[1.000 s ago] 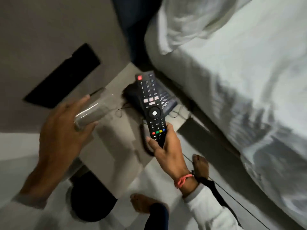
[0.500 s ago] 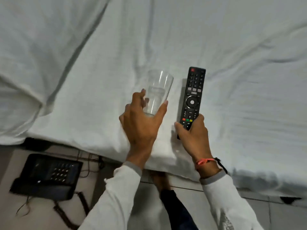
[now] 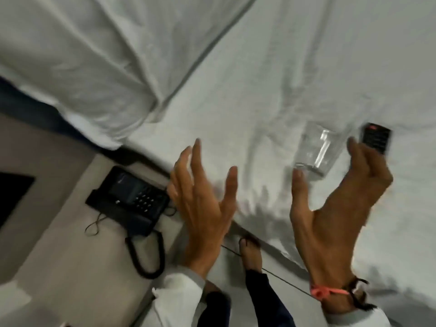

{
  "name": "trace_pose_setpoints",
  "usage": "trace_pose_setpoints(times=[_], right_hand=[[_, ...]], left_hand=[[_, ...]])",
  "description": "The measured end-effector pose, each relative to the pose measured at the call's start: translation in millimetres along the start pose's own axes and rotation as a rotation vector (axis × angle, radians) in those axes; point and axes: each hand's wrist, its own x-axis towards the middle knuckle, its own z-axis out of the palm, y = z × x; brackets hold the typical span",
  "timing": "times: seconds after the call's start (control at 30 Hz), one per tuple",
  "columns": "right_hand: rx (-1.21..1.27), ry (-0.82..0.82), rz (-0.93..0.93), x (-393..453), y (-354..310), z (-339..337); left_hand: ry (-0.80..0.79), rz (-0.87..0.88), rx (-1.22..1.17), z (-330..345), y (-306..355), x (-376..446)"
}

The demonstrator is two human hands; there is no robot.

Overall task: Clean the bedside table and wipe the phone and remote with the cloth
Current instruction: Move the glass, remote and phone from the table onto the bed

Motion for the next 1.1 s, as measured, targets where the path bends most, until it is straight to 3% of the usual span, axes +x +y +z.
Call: trace_pose_setpoints(times=[0.07, 0.2, 0.3, 0.4, 0.53, 0.63, 0.73, 0.87, 1.1], right_hand=[[0.174, -0.149, -0.179, -27.1, -29.5, 39.8], [0.279, -0.717, -0.313, -79.4, -62.6, 136.7], [0.165, -1.071, -0.289, -104.5, -70.4, 228.2], [0.080, -1.208, -0.171, -117.1, -77.9, 301.2], [0.158, -1.139, 0.076, -135.8, -81.8, 340.0], [0.244, -1.086, 0.242, -151.4, -79.2, 327.5], [0.362, -1.086, 0.372, -168.0, -74.1, 290.4], [0.515, -0.979, 0.433, -183.6, -86.3, 226.4], [0.770, -0.517, 0.479, -140.9, -110.8, 134.5]], left_hand=[[0.068, -0.202, -0.066, -33.8, -62.9, -9.0], [0.210, -0.595, -0.212, -75.4, -175.2, -30.8], [0.205, -0.800, -0.268, -84.8, -255.0, -39.9], [0.132, -0.976, -0.438, -72.3, -295.1, -33.3], [0.156, -1.027, -0.487, -47.3, -303.1, -7.6], [0.258, -1.117, -0.615, -47.3, -300.7, -3.9], [0.262, -1.124, -0.640, -66.0, -290.7, -23.1], [0.233, -0.981, -0.617, -112.5, -261.5, -41.1], [-0.152, -0.535, -0.504, -146.2, -132.0, 34.3]])
